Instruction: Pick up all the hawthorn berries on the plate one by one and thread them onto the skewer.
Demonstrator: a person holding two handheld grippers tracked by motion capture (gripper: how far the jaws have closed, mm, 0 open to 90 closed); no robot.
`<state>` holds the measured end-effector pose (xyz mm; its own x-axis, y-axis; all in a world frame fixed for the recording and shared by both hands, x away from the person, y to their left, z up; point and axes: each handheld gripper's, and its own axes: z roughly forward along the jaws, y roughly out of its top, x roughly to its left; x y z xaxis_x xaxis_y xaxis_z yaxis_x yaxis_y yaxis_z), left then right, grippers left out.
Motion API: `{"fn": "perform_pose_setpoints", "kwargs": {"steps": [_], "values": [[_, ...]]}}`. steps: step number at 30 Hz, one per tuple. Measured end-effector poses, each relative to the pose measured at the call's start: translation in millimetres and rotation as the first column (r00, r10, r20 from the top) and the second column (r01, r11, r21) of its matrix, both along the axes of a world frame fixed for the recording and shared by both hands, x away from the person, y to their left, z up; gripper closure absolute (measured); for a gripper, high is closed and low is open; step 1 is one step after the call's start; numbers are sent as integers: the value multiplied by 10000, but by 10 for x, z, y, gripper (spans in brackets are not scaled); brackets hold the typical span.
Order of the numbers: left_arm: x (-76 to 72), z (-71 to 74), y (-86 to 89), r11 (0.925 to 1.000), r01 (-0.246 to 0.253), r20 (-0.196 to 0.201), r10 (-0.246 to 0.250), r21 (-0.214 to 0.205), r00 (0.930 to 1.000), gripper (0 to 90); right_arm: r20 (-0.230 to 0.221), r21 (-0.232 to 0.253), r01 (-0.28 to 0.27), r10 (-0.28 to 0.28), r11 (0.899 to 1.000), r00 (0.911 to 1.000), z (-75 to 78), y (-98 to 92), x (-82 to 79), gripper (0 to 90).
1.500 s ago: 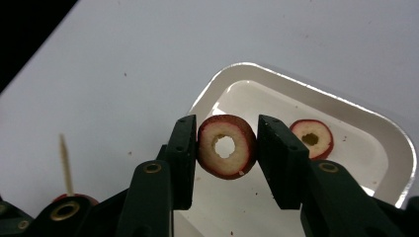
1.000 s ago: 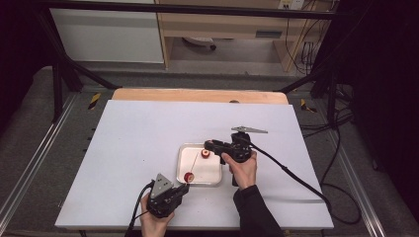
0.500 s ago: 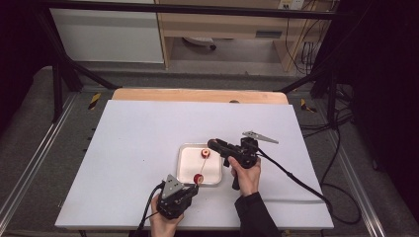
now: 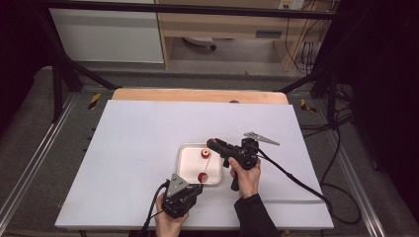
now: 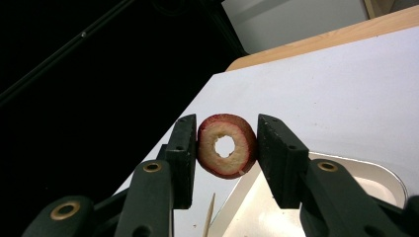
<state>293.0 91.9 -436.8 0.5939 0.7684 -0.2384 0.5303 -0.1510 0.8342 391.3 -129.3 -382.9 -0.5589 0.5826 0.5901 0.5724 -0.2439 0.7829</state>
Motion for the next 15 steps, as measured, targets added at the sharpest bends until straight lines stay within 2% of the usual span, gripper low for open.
{"fn": "perform_pose_setpoints", "kwargs": {"steps": [15], "values": [[22, -3, -7, 9996, -238, -154, 236, -141, 9996, 882, 189, -28, 40, -40, 10000, 9998, -37, 29, -12, 616]]}}
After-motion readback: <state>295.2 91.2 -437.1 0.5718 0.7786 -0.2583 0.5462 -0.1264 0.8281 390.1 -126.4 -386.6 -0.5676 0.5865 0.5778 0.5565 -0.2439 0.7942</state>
